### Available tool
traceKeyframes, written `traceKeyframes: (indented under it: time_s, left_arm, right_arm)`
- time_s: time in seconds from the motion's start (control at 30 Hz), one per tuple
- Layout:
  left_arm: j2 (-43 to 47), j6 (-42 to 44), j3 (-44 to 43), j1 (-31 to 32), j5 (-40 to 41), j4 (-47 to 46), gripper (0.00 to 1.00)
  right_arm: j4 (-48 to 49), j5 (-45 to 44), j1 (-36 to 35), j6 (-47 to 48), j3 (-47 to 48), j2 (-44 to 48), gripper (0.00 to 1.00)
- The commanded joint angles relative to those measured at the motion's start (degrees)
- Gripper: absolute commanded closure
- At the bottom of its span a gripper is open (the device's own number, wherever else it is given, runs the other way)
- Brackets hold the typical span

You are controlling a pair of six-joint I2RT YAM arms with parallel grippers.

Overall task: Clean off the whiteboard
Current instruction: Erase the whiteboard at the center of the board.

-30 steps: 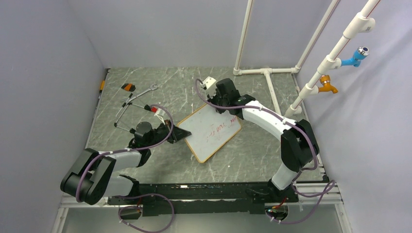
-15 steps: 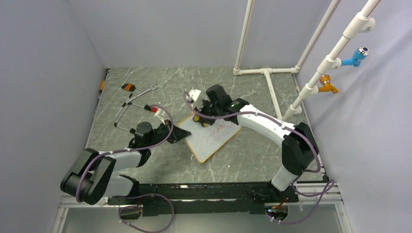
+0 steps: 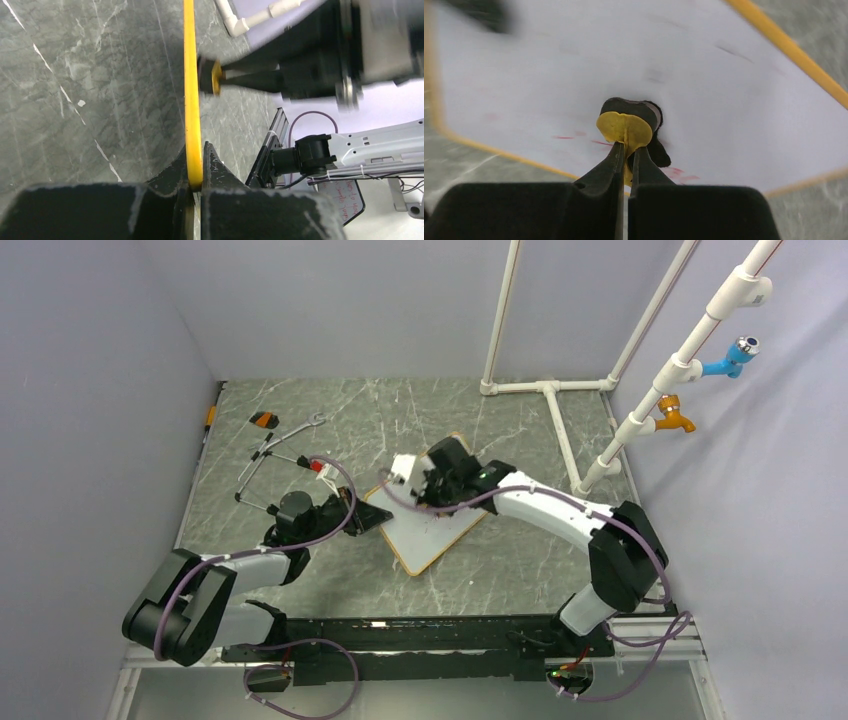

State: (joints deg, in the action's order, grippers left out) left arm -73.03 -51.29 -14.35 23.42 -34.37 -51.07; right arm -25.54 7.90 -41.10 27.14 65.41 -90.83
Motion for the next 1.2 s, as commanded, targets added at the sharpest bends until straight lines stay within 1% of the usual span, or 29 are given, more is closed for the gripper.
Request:
traceKeyframes:
  time_s: [0.0,0.1,0.2,0.27,0.33,0.4,0.43,0.5,0.53,0.67,0.77,0.8,0.87,1.03,1.1,1.17]
  left_arm:
    - [1.57,2.33,-1.78,1.28,-6.21,-10.8,1.0]
    - [2.02,2.69,-1.75,1.28,-6.07,-10.18,1.0]
    - [1.56,2.32,-1.9,1.27,-6.28,-10.85,1.0]
    - [1.18,1.96,-2.04,1.3,-6.54,-11.59,1.0]
    - [0.92,1.73,-2.01,1.28,-6.63,-12.01,1.0]
    - [0.8,1.55,-2.01,1.28,-6.76,-12.41,1.0]
    - [0.76,1.47,-2.0,1.28,-6.72,-12.55,1.0]
    - [0.94,1.45,-1.72,1.28,-6.67,-12.6,1.0]
    - [1.15,1.56,-1.67,1.28,-6.55,-12.34,1.0]
    - [2.03,2.11,-1.65,1.28,-6.19,-11.3,1.0]
    - [2.37,2.41,-1.68,1.28,-6.2,-10.6,1.0]
    - [2.37,2.5,-1.73,1.28,-6.15,-10.44,1.0]
    - [2.23,2.51,-1.85,1.28,-6.07,-10.33,1.0]
    - [0.96,1.82,-2.16,1.23,-6.5,-11.71,1.0]
    - [0.54,1.64,-2.28,1.28,-6.65,-12.13,1.0]
    - [0.16,1.42,-2.39,1.28,-6.83,-12.57,1.0]
  right_arm:
    - [-3.67,4.98,-6.33,5.6,-2.01,1.19,1.0]
    - [0.65,-4.32,-3.99,1.08,-2.2,0.5,1.0]
    - [5.54,-14.4,0.79,-2.7,-2.29,0.89,1.0]
    - [8.32,-18.64,3.06,-3.15,-3.27,1.52,1.0]
    - [9.19,-20.53,4.38,-2.8,-3.87,1.68,1.0]
    - [8.36,-21.38,4.4,-2.16,-3.78,1.12,1.0]
    - [7.48,-20.19,4.28,-1.82,-3.39,0.83,1.0]
    - [4.8,-15.54,3.38,-0.43,-2.79,0.57,1.0]
    - [3.35,-11.65,2.34,0.64,-2.67,0.67,1.0]
    - [-3.64,1.11,-3.69,7.34,-2.69,1.97,1.0]
    - [-6.86,5.95,-6.94,11.24,-3.56,3.53,1.0]
    - [-6.38,5.42,-7.12,11.16,-3.99,3.93,1.0]
    - [-3.75,0.37,-6.72,8.51,-4.29,3.98,1.0]
    - [6.43,-15.67,-0.19,0.22,-4.04,3.6,1.0]
    - [8.26,-18.42,1.12,-0.84,-4.29,4.0,1.0]
    - [8.55,-18.15,1.24,-0.88,-4.61,4.43,1.0]
